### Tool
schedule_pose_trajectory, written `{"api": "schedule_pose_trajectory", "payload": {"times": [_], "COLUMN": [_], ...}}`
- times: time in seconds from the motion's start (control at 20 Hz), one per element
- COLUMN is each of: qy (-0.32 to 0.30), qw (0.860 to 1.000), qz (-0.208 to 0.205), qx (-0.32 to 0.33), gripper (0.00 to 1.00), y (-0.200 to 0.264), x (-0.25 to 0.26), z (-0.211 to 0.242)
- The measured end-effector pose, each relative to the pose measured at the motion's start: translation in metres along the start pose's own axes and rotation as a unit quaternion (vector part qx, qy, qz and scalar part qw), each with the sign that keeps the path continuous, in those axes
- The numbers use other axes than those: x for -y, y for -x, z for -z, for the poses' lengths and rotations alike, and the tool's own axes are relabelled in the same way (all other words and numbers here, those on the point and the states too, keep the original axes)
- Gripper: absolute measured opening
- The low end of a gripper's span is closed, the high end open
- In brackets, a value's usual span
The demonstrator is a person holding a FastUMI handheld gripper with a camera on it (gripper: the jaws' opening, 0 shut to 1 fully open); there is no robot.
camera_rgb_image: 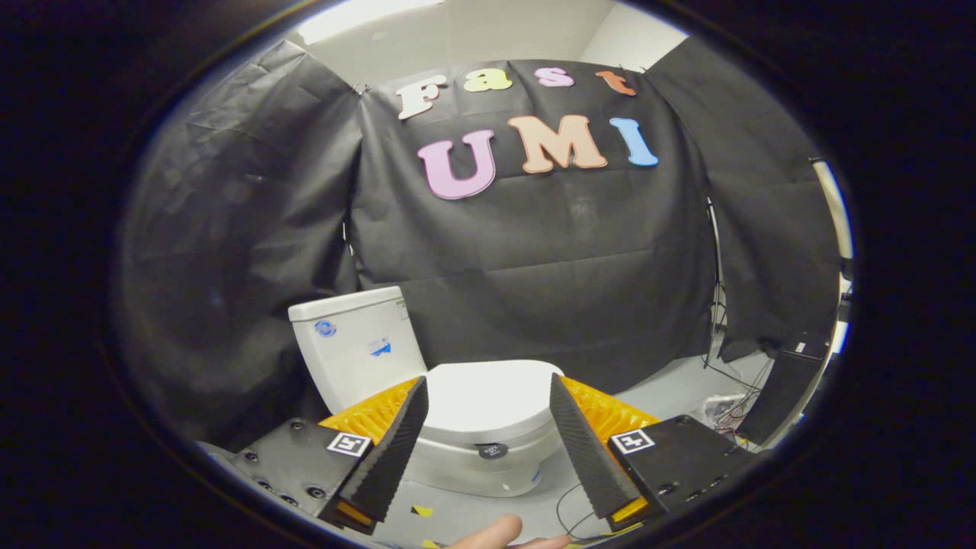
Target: Open the toilet lid.
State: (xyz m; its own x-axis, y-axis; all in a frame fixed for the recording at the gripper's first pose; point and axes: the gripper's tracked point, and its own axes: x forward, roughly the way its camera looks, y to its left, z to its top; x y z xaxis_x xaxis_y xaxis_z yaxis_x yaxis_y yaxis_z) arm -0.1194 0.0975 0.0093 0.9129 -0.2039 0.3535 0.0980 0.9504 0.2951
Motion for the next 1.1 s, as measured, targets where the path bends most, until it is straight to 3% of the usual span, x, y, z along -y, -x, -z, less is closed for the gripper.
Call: {"api": "schedule_pose_trajectory", "payload": {"times": [0.75,1.1], "qy": [0.007,-0.009], "qw": [0.999,0.998], "qz": [0.019,0.008], "qx": [-0.045,-0.058], "gripper": [0.98,0.98], "y": [-0.008,-0.036], "x": [0.013,-0.010], "z": [0.028,0.035]}}
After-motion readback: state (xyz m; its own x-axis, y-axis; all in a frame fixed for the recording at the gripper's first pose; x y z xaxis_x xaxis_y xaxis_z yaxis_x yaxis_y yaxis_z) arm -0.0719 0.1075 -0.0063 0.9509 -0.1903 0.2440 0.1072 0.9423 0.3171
